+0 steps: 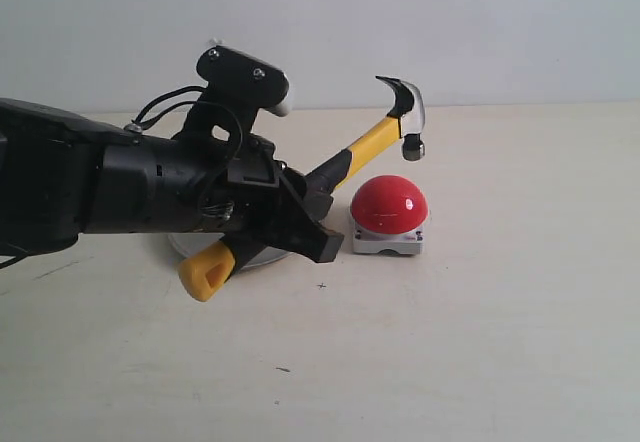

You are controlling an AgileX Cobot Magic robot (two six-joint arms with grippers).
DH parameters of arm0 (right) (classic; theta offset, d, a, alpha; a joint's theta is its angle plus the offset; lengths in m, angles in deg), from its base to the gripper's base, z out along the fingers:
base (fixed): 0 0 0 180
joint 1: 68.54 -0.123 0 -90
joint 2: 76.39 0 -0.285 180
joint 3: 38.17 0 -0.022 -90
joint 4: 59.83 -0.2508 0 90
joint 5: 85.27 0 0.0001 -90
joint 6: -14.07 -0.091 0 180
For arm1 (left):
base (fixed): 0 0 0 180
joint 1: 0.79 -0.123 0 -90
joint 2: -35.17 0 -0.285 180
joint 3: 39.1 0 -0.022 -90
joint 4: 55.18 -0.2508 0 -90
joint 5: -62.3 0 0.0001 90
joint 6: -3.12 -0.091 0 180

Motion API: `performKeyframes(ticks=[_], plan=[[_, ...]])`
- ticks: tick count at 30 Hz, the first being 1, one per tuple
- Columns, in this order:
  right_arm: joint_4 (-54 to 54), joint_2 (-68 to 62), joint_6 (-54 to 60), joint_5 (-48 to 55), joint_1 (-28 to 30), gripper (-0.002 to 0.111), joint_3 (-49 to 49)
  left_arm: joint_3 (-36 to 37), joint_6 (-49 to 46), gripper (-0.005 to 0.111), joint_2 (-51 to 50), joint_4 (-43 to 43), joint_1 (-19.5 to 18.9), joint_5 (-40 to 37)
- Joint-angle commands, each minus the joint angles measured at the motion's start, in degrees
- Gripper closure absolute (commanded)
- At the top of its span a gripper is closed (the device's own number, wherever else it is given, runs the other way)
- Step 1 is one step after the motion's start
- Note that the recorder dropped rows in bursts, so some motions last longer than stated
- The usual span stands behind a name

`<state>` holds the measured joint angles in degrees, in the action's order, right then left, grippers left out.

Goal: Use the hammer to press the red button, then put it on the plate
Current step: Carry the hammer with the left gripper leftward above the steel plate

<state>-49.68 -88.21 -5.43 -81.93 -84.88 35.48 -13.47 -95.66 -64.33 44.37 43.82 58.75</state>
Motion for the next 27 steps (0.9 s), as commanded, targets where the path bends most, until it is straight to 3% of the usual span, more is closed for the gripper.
performKeyframes(ticks=[1, 21, 27], plan=[[-3.94, 0.19, -0.15, 3.61, -0.05, 0.108, 0.29, -0.08, 0.32, 0.107, 1.00, 0.39, 0.11, 0.29], [-7.31, 0.19, -2.03, 5.96, -0.05, 0.108, 0.29, 0.92, -0.13, 0.107, -2.11, 0.39, -0.02, 1.94], [-7.31, 0.19, -2.03, 5.96, -0.05, 0.108, 0.29, -3.24, -0.41, 0.107, -1.28, -0.21, -0.02, 4.17]])
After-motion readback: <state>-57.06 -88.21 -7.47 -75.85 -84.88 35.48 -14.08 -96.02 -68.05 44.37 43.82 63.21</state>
